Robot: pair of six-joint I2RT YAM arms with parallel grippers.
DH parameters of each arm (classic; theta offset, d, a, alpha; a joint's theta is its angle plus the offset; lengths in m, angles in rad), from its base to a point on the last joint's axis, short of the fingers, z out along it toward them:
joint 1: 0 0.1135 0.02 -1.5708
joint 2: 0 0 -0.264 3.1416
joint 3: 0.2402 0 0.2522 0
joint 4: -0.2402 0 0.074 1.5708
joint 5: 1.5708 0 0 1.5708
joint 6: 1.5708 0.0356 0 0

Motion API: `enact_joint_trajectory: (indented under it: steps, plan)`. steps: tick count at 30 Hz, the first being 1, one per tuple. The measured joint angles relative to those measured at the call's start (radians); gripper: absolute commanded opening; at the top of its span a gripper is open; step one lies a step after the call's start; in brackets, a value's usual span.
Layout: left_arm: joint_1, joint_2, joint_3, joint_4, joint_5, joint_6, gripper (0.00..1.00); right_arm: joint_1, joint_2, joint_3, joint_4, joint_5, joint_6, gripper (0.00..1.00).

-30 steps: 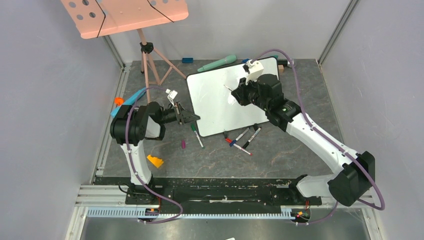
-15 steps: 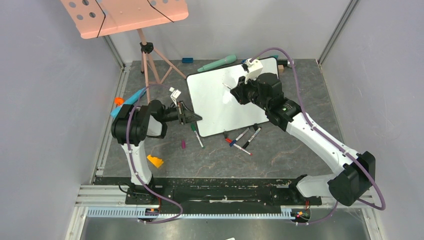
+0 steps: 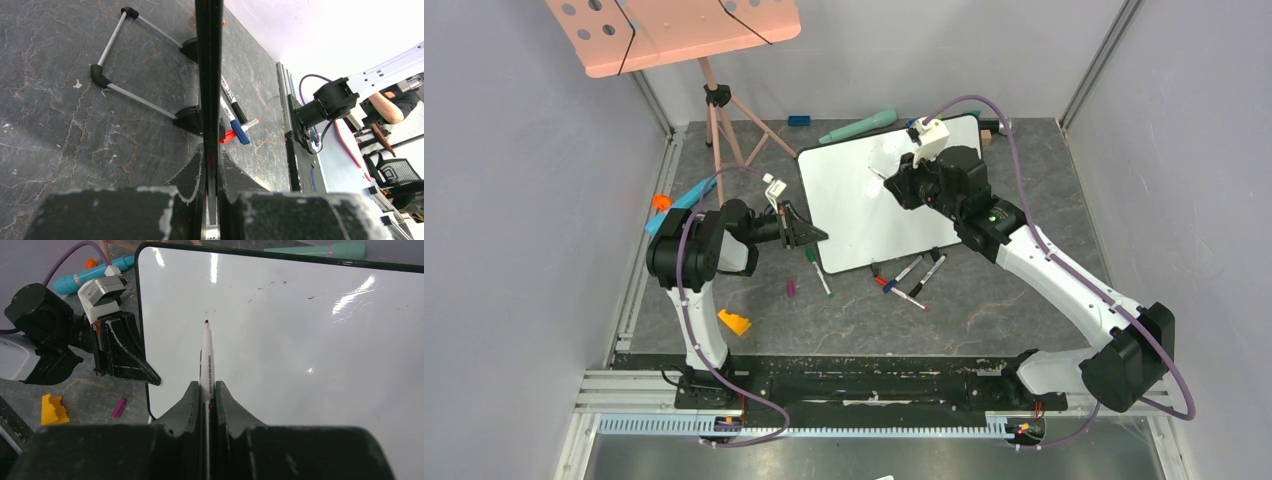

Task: Write a sentence on the whiteboard

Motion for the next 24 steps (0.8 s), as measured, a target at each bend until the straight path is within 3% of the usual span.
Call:
enact_joint_trajectory:
  steps: [14, 24]
  plan:
    - [0.000, 0.034, 0.026, 0.010, 0.004, -0.039, 0.02, 0.099, 0.006, 0.003, 0.000, 0.027, 0.000, 0.00]
    - [-0.001, 0.038, 0.027, 0.030, 0.006, -0.047, 0.02, 0.134, 0.097, 0.076, 0.001, 0.050, 0.000, 0.00]
